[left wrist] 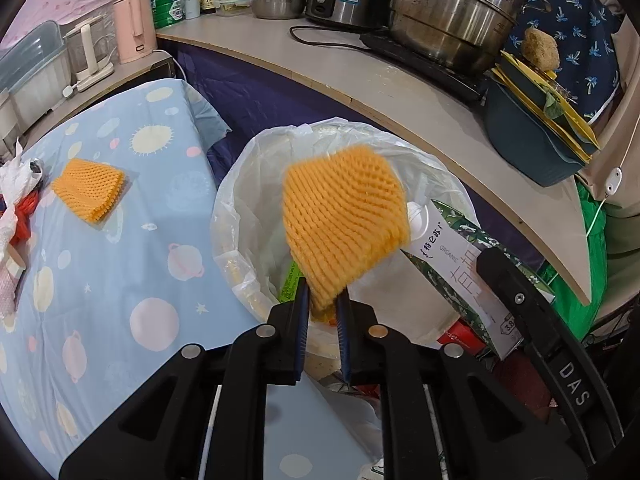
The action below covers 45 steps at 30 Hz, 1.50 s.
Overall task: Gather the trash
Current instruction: 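Carry the carton and foam net over the white trash bag, then open both grippers to drop the carton and foam net into the bag, then withdraw both grippers from the bag back over the table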
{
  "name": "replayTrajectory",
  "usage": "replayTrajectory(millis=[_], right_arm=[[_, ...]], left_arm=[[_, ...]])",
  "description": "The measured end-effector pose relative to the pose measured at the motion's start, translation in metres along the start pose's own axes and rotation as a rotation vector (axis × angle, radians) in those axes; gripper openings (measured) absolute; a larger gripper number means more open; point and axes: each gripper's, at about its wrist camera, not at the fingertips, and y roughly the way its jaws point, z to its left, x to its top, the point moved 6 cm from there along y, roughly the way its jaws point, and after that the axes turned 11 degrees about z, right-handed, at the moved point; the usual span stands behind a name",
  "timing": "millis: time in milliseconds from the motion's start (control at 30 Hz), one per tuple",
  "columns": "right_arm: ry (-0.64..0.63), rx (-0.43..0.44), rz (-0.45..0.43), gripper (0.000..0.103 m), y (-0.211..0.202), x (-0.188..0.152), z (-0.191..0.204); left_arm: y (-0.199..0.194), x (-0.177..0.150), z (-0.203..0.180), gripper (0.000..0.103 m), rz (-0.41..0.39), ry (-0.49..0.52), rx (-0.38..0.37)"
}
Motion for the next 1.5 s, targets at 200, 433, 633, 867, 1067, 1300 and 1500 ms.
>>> replayTrajectory(millis=[200, 433, 633, 867, 1067, 1300, 1500], right_arm=[[-0.009, 0.004, 0.015, 0.048, 0.008, 0.002, 0.004], [-0.004, 0.016, -0.008, 0.051, 0.004, 0.005, 0.011], [-0.017, 0.015, -0.021, 0.055, -0.001, 0.005, 0.018], [-0.028, 0.015, -0.026, 0.055, -0.005, 0.004, 0.025], [-0.04, 0.013, -0.032, 0.056, -0.01, 0.001, 0.033], [-0.062, 0.012, -0.035, 0.056, -0.014, -0.001, 0.047], [-0.094, 0.01, -0.028, 0.056, -0.012, -0.006, 0.064]], left_arm=[[0.002, 0.002, 0.005, 0.028, -0.006, -0.012, 0.022], [-0.008, 0.004, 0.01, 0.06, -0.059, -0.017, 0.056], [-0.009, 0.003, 0.016, 0.061, -0.057, -0.036, 0.054], [-0.016, 0.001, 0.019, 0.062, -0.067, -0.046, 0.047], [-0.022, 0.0, 0.025, 0.063, -0.074, -0.059, 0.039], [-0.031, -0.003, 0.037, 0.064, -0.087, -0.086, 0.027], [-0.04, -0.005, 0.054, 0.068, -0.108, -0.12, 0.021]])
